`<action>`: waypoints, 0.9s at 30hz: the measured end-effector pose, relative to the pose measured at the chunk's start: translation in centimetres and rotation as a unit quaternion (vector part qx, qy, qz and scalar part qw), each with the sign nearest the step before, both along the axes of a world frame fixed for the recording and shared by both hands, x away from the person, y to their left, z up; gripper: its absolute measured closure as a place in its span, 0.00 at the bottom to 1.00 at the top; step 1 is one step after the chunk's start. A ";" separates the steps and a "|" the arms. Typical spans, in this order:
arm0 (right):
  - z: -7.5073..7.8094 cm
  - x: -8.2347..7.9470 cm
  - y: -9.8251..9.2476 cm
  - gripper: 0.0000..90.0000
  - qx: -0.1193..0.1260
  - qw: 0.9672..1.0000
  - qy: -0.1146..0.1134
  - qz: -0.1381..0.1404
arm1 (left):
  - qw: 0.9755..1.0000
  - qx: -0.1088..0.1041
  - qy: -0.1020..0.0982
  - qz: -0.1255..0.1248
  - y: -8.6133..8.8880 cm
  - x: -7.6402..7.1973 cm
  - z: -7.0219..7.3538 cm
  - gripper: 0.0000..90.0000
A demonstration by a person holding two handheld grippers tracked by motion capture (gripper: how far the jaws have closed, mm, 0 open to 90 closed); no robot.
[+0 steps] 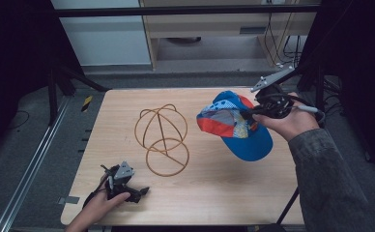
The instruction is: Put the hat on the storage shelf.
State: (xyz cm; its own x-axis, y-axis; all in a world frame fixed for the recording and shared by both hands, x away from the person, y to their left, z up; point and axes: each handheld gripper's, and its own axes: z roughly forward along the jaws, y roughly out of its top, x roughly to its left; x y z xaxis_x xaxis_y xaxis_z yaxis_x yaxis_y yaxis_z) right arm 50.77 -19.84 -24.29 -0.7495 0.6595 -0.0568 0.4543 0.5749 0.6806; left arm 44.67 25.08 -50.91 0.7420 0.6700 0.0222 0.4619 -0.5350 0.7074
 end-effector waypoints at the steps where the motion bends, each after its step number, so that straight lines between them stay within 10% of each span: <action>1: 0.2 0.0 0.1 1.00 0.000 1.000 0.000 0.000 | 1.000 0.000 0.000 0.000 0.0 0.0 0.0 0.00; 27: 3.4 -1.0 3.5 1.00 0.010 0.998 -0.043 0.039 | 1.000 -0.001 0.000 0.001 0.0 0.0 0.0 0.00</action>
